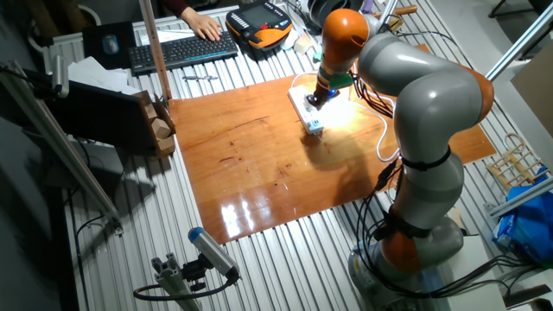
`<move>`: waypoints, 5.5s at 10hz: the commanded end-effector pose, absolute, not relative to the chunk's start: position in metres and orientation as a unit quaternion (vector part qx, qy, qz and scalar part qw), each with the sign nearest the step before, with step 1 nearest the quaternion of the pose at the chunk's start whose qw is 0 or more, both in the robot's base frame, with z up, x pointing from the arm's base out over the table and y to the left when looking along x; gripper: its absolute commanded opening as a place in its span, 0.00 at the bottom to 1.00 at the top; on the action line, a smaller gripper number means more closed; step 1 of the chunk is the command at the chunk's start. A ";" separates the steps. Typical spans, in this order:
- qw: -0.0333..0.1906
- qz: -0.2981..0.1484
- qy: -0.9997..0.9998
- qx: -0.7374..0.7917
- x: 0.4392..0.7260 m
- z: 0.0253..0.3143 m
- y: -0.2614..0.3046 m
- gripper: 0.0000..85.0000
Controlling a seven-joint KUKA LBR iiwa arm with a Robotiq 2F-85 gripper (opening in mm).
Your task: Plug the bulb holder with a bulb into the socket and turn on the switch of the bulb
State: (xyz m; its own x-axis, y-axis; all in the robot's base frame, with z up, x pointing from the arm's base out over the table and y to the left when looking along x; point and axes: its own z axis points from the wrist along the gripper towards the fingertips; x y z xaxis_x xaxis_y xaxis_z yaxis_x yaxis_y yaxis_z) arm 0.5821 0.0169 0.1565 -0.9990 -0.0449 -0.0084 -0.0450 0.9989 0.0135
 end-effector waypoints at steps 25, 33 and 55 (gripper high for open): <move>0.014 0.005 1.000 -0.019 0.576 0.166 0.017 0.00; 0.017 0.003 1.000 -0.017 0.578 0.163 0.016 0.00; 0.009 -0.006 1.000 -0.021 0.591 0.171 0.009 0.00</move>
